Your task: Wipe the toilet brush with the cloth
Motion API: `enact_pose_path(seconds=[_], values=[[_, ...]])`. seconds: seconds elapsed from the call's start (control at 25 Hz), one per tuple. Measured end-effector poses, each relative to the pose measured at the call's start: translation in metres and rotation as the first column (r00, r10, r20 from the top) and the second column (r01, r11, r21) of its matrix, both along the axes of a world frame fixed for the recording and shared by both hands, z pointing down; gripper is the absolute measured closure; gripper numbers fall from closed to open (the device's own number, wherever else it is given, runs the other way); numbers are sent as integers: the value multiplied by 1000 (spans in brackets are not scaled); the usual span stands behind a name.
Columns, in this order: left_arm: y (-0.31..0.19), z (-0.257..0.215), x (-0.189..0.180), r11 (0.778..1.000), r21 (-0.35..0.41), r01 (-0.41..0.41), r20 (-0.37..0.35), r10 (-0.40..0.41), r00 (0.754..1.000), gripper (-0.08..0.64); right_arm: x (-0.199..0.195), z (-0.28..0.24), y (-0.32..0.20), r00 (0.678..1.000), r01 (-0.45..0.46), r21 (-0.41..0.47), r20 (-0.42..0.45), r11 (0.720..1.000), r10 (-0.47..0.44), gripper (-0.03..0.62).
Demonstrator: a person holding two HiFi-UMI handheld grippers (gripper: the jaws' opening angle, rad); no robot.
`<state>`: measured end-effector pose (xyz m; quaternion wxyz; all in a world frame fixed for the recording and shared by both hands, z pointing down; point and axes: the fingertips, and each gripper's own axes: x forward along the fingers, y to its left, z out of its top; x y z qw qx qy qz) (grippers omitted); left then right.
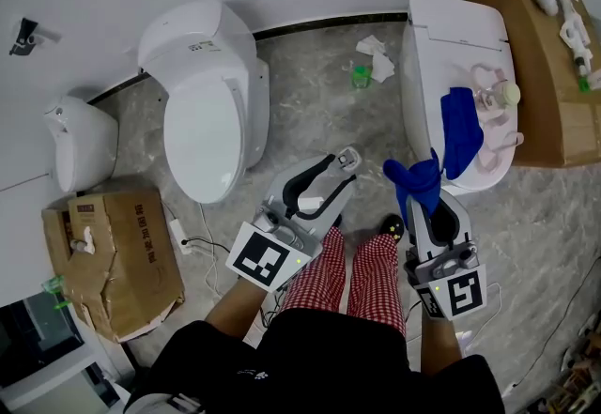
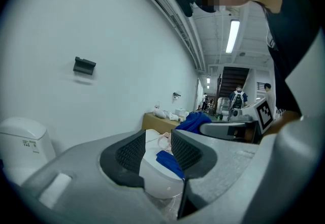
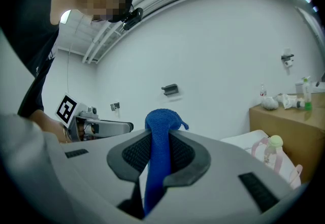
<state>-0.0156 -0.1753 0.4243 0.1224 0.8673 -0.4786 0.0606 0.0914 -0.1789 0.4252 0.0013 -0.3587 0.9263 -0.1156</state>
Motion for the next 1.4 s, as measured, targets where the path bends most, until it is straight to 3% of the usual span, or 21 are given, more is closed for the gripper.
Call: enact_pose_path(seconds=[0.92, 1.4], values=[[1, 55, 11, 998, -62, -26, 36, 29, 999, 383, 7, 43, -4, 1000, -19, -42, -4, 999, 19, 528], [0, 81, 25, 993, -85, -87, 54, 92, 994, 381, 10, 69, -6, 1000, -22, -60, 2, 998, 23, 528]])
